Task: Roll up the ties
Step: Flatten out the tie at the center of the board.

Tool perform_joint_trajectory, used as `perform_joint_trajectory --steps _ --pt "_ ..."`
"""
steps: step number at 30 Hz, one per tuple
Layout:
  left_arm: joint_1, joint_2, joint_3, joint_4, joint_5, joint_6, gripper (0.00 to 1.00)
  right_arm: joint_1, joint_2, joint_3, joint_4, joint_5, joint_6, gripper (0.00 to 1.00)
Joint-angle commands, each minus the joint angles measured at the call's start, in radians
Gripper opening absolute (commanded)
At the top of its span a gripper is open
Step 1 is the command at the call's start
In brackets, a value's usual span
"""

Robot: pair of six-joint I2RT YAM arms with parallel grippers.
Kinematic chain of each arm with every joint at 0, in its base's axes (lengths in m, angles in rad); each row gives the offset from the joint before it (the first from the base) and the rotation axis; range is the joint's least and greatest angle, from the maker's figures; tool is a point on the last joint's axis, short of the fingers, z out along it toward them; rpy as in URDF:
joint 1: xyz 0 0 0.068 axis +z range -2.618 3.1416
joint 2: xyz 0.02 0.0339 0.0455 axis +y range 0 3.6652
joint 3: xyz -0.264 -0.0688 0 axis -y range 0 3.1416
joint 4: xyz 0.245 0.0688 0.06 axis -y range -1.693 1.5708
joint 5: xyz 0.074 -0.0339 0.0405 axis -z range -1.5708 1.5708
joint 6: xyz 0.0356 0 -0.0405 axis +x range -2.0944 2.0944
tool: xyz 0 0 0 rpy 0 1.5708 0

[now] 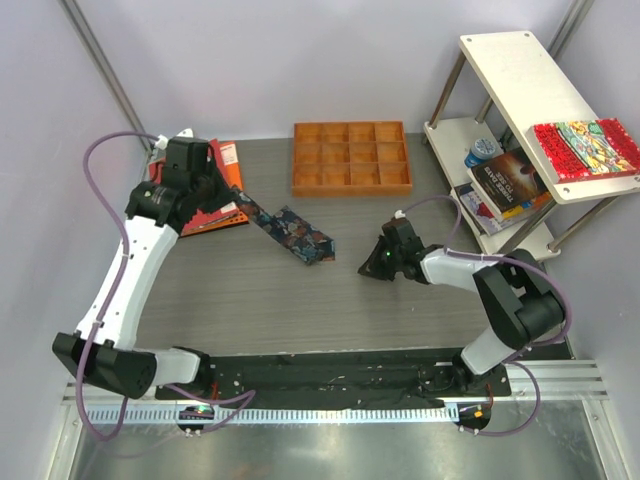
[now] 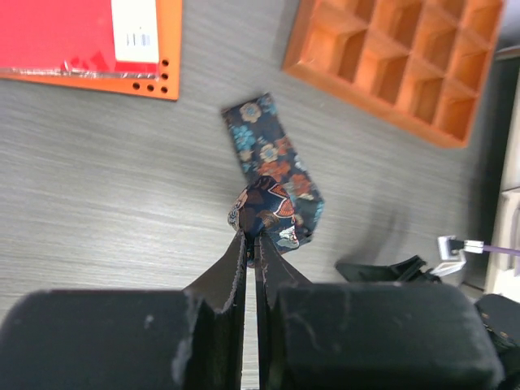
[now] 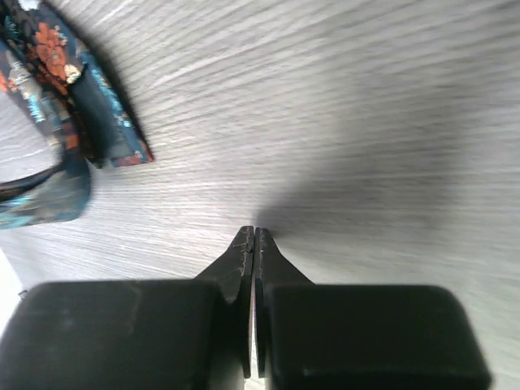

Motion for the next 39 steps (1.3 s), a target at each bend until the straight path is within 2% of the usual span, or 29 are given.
perform_joint_trajectory --steps 1,2,3,6,13,24,30,34,39 --pt "-0.004 -0.047 0.072 -0.06 -0.014 0.004 0.05 -0.003 -0.008 0.039 -0.085 -0.036 -0.09 0.19" --pt "-0.004 -0.047 0.074 -0.06 -0.005 0.003 0.05 -0.004 0.003 0.071 -0.082 -0.039 -0.121 0.27" --pt "-0.004 -0.047 0.076 -0.06 0.0 0.001 0.05 -0.003 0.015 0.089 -0.083 -0.039 -0.138 0.39" --pt "-0.004 -0.047 0.071 -0.058 0.005 0.001 0.05 -0.003 0.09 0.17 -0.091 -0.048 -0.199 0.52" --pt "-0.004 -0.047 0.046 -0.048 0.001 0.012 0.04 0.006 0.268 0.325 -0.079 -0.125 -0.249 0.54" --pt "-0.004 -0.04 0.033 -0.031 0.005 0.012 0.04 0.057 0.385 0.358 -0.027 -0.162 -0.236 0.41" --pt "-0.004 -0.047 0.025 -0.029 0.001 0.014 0.04 0.063 0.413 0.358 0.001 -0.153 -0.221 0.22" --pt "-0.004 -0.048 0.027 -0.032 -0.002 0.012 0.04 0.062 0.424 0.347 0.018 -0.157 -0.207 0.01" --pt "-0.004 -0.037 0.069 -0.069 -0.006 0.009 0.04 0.051 0.395 0.365 -0.049 -0.191 -0.219 0.01"
